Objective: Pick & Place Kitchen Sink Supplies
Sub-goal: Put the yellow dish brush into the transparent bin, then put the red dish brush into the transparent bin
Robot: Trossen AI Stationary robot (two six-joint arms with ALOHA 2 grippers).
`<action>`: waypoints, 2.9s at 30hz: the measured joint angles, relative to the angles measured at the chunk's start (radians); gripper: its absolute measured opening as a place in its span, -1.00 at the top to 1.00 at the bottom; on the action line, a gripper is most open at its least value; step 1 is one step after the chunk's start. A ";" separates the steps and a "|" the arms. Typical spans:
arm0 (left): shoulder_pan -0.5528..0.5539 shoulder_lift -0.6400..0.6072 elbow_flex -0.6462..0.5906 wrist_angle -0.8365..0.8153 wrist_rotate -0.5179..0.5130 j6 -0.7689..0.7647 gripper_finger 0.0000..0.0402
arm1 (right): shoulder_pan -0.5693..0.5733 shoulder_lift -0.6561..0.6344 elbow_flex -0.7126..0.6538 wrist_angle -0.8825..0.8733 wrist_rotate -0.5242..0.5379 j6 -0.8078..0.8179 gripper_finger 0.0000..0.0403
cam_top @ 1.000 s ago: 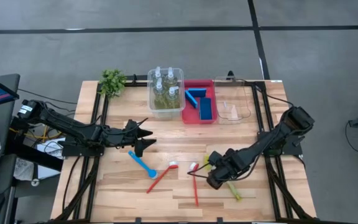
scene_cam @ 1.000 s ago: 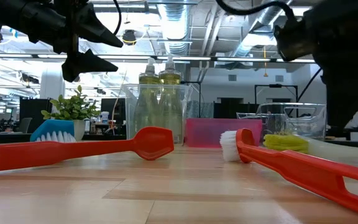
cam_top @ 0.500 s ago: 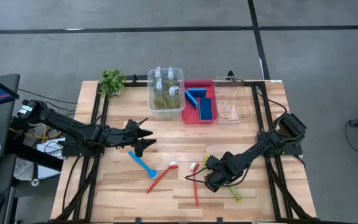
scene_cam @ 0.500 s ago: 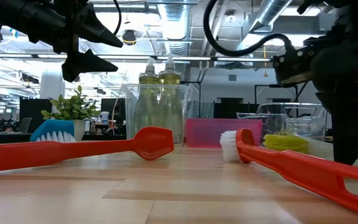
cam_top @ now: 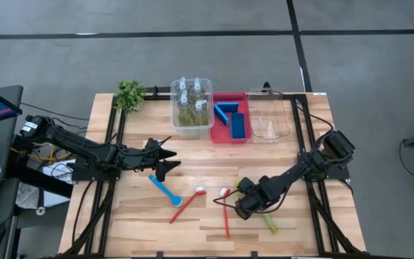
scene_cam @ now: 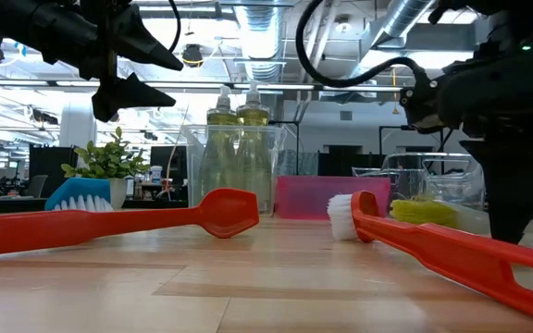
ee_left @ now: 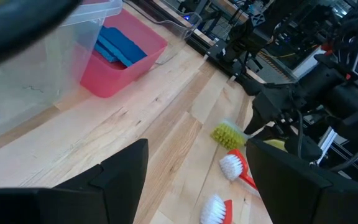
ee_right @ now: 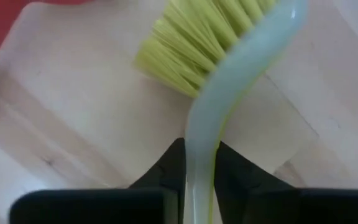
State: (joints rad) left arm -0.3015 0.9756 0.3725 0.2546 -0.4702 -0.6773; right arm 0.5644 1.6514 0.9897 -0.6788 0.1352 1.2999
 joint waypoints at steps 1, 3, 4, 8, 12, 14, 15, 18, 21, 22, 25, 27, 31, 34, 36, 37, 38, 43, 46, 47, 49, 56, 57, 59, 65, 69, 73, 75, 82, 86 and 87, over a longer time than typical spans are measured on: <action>0.000 0.000 0.000 0.000 0.000 0.000 -0.36 | 0.000 -0.014 -0.001 0.006 0.000 0.002 0.78; 0.000 0.000 0.000 0.000 0.000 0.000 -0.36 | 0.000 -0.046 0.000 0.026 -0.004 0.004 0.78; 0.000 0.000 0.000 0.000 0.000 0.000 -0.36 | 0.002 -0.063 0.000 0.024 -0.001 0.004 0.78; 0.000 0.000 0.000 0.000 0.000 0.000 -0.36 | 0.002 -0.138 0.000 0.018 0.014 0.011 0.78; 0.000 0.000 0.000 0.000 0.000 0.000 -0.36 | 0.001 -0.202 0.000 0.019 0.092 0.011 0.77; 0.000 0.000 0.000 0.000 0.000 0.000 -0.36 | 0.001 -0.240 0.000 0.026 0.146 0.010 0.76; 0.000 0.000 0.000 0.000 0.000 0.000 -0.36 | 0.001 -0.262 0.000 0.031 0.175 0.002 0.76; 0.000 0.000 0.000 0.000 0.000 -0.006 -0.36 | -0.003 -0.321 0.009 0.035 0.276 -0.038 0.77; 0.000 0.000 0.000 0.000 0.000 -0.007 -0.36 | -0.017 -0.376 0.035 0.033 0.383 -0.109 0.77; 0.000 0.000 0.000 0.000 0.000 -0.007 -0.36 | -0.025 -0.395 0.048 0.033 0.412 -0.138 0.77; 0.000 0.000 0.000 0.000 0.000 -0.007 -0.36 | -0.055 -0.451 0.095 0.027 0.494 -0.237 0.76; 0.000 0.000 0.000 0.000 0.000 -0.007 -0.36 | -0.082 -0.482 0.127 0.012 0.544 -0.311 0.76; 0.000 0.000 0.000 0.000 0.000 -0.008 -0.36 | -0.148 -0.535 0.192 -0.038 0.676 -0.458 0.77; 0.000 0.000 0.000 0.001 -0.004 -0.013 -0.36 | -0.208 -0.574 0.233 -0.076 0.789 -0.551 0.77; 0.000 0.000 0.000 0.001 -0.017 -0.019 -0.36 | -0.257 -0.598 0.252 -0.098 0.844 -0.615 0.77; 0.000 0.000 0.000 0.001 -0.024 -0.019 -0.36 | -0.285 -0.608 0.257 -0.103 0.867 -0.645 0.77; 0.000 0.000 0.000 0.001 -0.030 -0.019 -0.36 | -0.313 -0.618 0.259 -0.104 0.884 -0.675 0.77; 0.000 0.000 0.000 0.001 -0.065 -0.043 -0.36 | -0.483 -0.649 0.259 -0.143 0.909 -0.788 0.77; 0.000 0.000 0.000 0.001 -0.084 -0.046 -0.36 | -0.594 -0.651 0.259 -0.201 0.903 -0.805 0.76; 0.000 0.000 0.000 0.001 -0.087 -0.046 -0.36 | -0.631 -0.650 0.258 -0.221 0.897 -0.805 0.76; 0.000 0.000 0.000 0.001 -0.104 -0.046 -0.36 | -0.701 -0.639 0.237 -0.233 0.878 -0.817 0.74; 0.000 0.000 0.000 0.001 -0.155 -0.045 -0.36 | -0.901 -0.583 0.165 -0.203 0.725 -0.911 0.73; 0.000 0.000 0.000 0.001 -0.159 -0.045 -0.36 | -0.924 -0.570 0.152 -0.196 0.704 -0.919 0.73; 0.000 0.000 0.000 0.001 -0.165 -0.044 -0.36 | -0.965 -0.536 0.137 -0.188 0.669 -0.936 0.73; 0.000 0.000 0.000 0.001 -0.166 -0.042 -0.36 | -1.050 -0.433 0.133 -0.176 0.564 -0.995 0.73; 0.000 0.000 0.000 0.001 -0.166 -0.042 -0.36 | -1.080 -0.373 0.133 -0.173 0.543 -0.999 0.72; 0.000 0.000 0.000 0.001 -0.166 -0.042 -0.36 | -1.091 -0.331 0.133 -0.186 0.516 -1.029 0.67; 0.000 0.000 0.000 0.001 -0.166 -0.042 -0.36 | -1.095 -0.312 0.133 -0.194 0.515 -1.041 0.62; 0.000 0.000 0.000 0.001 -0.166 -0.042 -0.36 | -1.107 -0.273 0.134 -0.241 0.484 -1.045 0.37; 0.000 0.000 0.000 0.001 -0.166 -0.042 -0.36 | -1.110 -0.277 0.134 -0.268 0.457 -1.042 0.24; 0.000 0.000 0.000 0.001 -0.166 -0.042 -0.36 | -1.109 -0.284 0.134 -0.268 0.456 -1.041 0.22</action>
State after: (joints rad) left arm -0.3012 0.9752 0.3725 0.2554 -0.6361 -0.7189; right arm -0.5446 1.3673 1.1236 -0.9472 0.5911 0.2592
